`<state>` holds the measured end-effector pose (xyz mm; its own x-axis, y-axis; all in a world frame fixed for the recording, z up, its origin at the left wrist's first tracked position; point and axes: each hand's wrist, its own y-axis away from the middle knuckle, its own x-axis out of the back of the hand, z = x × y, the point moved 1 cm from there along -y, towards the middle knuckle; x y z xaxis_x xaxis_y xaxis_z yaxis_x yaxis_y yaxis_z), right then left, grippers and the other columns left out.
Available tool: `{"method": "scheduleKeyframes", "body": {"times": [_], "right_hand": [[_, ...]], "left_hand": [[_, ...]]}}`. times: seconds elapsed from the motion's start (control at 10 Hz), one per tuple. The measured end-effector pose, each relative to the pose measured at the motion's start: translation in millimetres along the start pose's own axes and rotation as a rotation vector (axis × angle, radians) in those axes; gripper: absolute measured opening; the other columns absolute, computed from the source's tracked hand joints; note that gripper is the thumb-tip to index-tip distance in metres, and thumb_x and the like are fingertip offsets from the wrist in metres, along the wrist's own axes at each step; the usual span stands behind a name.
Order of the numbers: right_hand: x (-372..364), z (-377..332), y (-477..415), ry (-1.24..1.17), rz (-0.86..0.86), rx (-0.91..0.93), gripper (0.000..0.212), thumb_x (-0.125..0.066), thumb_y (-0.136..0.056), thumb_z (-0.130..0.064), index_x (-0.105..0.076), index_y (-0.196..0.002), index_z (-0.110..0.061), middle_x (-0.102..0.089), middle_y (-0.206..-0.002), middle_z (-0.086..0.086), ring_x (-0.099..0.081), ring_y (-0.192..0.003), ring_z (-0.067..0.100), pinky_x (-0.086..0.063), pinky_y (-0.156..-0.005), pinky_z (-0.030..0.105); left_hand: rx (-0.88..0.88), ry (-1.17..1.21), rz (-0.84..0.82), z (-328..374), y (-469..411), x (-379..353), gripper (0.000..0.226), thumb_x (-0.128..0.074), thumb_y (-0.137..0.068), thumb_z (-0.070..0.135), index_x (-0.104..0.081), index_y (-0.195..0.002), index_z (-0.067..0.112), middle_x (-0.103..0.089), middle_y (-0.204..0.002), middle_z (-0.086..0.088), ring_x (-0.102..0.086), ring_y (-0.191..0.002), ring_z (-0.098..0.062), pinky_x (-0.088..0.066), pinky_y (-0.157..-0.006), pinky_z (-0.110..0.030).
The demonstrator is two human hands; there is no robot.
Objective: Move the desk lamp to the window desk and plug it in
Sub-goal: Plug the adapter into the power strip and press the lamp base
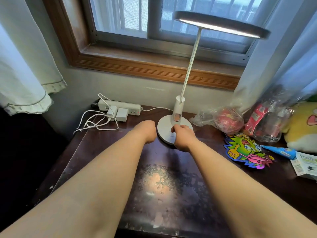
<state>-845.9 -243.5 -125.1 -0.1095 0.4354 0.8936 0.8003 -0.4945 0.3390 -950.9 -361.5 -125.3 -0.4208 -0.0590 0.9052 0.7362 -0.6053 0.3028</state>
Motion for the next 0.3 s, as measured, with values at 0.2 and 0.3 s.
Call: {"method": "scheduleKeyframes", "body": {"times": [0.2,0.3], "right_hand": [[25.3,-4.0,31.3,-0.014,0.081,-0.083,0.058,-0.044,-0.081,-0.005,-0.041,-0.135,-0.025,-0.035,-0.140,0.017,-0.036,-0.127,0.038,-0.036,-0.105,0.035],[35.1,-12.2,53.2,-0.035,0.122,-0.128,0.057,-0.041,-0.082,-0.008,-0.041,-0.136,-0.027,-0.036,-0.137,0.017,-0.037,-0.127,0.039,-0.036,-0.105,0.036]], "left_hand": [[-0.066,-0.035,0.073,2.0,21.7,33.5,0.029,-0.037,-0.095,0.007,-0.057,-0.116,0.002,-0.058,-0.130,-0.020,-0.055,-0.119,-0.037,-0.047,-0.096,-0.039],[-0.086,-0.029,0.110,1.0,42.4,51.4,0.029,-0.037,-0.096,0.006,-0.055,-0.118,0.001,-0.057,-0.131,-0.019,-0.054,-0.120,-0.036,-0.046,-0.095,-0.038]]}}
